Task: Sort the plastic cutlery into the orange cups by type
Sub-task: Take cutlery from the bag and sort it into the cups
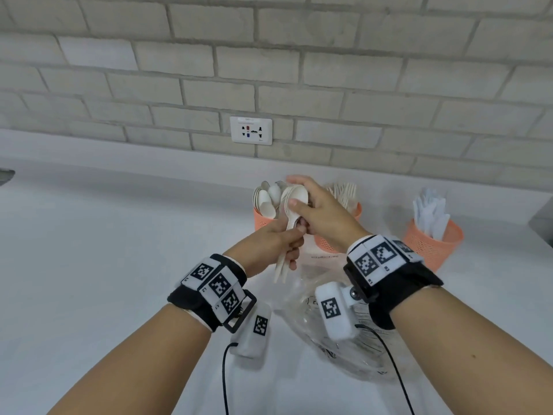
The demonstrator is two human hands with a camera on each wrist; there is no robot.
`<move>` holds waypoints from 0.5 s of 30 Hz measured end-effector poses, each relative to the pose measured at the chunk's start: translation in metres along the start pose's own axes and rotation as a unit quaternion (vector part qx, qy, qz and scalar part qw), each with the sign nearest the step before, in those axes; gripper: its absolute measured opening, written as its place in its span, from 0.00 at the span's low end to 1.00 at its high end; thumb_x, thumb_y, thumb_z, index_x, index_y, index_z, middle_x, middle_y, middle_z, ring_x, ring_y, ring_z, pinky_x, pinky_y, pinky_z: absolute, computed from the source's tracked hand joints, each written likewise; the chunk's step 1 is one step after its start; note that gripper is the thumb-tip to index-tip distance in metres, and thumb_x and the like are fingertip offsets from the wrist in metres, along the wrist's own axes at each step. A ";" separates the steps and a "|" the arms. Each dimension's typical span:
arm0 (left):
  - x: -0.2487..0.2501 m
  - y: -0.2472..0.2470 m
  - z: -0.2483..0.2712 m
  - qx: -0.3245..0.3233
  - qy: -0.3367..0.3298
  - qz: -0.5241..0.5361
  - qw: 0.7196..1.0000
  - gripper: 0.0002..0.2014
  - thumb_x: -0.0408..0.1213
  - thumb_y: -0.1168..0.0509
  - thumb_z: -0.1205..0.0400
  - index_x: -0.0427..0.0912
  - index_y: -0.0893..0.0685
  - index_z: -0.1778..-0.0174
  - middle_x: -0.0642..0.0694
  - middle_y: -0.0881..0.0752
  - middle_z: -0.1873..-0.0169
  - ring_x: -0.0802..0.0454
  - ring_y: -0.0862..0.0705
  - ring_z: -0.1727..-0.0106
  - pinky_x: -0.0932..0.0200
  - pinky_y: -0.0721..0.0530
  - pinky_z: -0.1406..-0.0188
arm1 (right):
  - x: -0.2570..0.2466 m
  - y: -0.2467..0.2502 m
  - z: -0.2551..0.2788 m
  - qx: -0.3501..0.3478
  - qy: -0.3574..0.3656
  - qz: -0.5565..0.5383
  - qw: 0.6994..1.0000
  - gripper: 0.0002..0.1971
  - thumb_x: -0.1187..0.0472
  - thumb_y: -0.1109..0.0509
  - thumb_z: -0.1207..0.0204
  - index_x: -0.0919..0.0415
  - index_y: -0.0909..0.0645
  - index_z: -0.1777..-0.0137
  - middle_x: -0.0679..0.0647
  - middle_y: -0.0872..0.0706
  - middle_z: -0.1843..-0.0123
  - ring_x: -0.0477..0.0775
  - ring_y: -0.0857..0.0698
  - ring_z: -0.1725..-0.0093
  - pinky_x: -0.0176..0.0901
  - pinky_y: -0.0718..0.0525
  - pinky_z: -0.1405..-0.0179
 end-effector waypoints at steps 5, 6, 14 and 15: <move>0.009 0.035 -0.009 0.054 -0.050 -0.052 0.996 0.15 0.42 0.32 0.24 0.42 0.21 0.44 0.44 0.18 0.52 0.52 0.17 0.49 0.59 0.19 0.41 | -0.018 0.016 -0.019 0.069 0.122 0.092 0.986 0.16 0.69 0.38 0.21 0.43 0.23 0.48 0.42 0.24 0.71 0.45 0.27 0.77 0.41 0.29 0.76; 0.012 0.049 -0.011 0.113 -0.072 -0.030 0.991 0.18 0.40 0.30 0.28 0.43 0.21 0.43 0.45 0.20 0.51 0.51 0.19 0.48 0.59 0.20 0.41 | -0.023 0.024 -0.022 0.124 0.149 0.090 0.977 0.16 0.70 0.40 0.21 0.44 0.24 0.48 0.47 0.26 0.71 0.53 0.28 0.76 0.46 0.29 0.77; -0.019 0.092 -0.044 0.211 -0.022 -0.147 0.966 0.61 0.32 0.19 0.36 0.47 0.57 0.18 0.44 0.40 0.23 0.51 0.36 0.24 0.53 0.33 0.27 | -0.026 0.019 -0.057 0.189 0.245 0.160 0.937 0.15 0.71 0.47 0.21 0.63 0.23 0.40 0.33 0.25 0.56 0.32 0.23 0.60 0.38 0.21 0.55; -0.023 0.089 -0.049 0.195 -0.020 -0.133 0.971 0.63 0.30 0.19 0.37 0.46 0.61 0.18 0.44 0.42 0.21 0.55 0.38 0.24 0.56 0.37 0.26 | -0.017 0.013 -0.061 0.171 0.229 0.175 0.942 0.15 0.71 0.47 0.21 0.63 0.23 0.40 0.36 0.23 0.54 0.33 0.23 0.60 0.41 0.20 0.54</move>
Point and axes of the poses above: each hand's wrist, its own z-axis away from the middle knuckle, its own y-axis out of the back of the hand, x = y × z, the point moved 4 cm from there along -z, towards the middle knuckle
